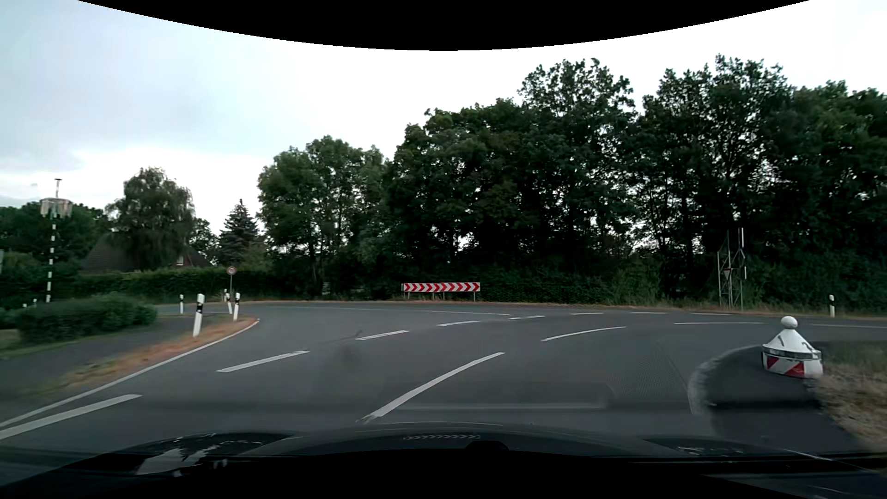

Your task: Follow the waypoints while adhering to traffic rules and regulations

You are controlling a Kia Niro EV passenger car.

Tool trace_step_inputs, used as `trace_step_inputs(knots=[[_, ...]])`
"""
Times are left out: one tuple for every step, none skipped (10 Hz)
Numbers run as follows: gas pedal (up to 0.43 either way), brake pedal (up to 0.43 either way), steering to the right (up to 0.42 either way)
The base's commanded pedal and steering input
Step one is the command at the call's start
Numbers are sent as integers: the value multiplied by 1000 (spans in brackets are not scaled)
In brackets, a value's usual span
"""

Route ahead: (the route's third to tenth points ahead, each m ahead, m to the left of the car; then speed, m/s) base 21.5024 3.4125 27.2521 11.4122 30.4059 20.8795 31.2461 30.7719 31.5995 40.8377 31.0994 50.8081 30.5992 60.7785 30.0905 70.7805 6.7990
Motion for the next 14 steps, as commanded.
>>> trace_step_inputs(knots=[[0,0,227],[0,0,229],[138,0,224],[177,0,210],[177,0,187],[177,0,157],[177,0,118],[177,0,77],[177,0,17],[177,0,-38],[177,0,-108],[169,0,-164],[169,0,-192],[157,0,-229]])
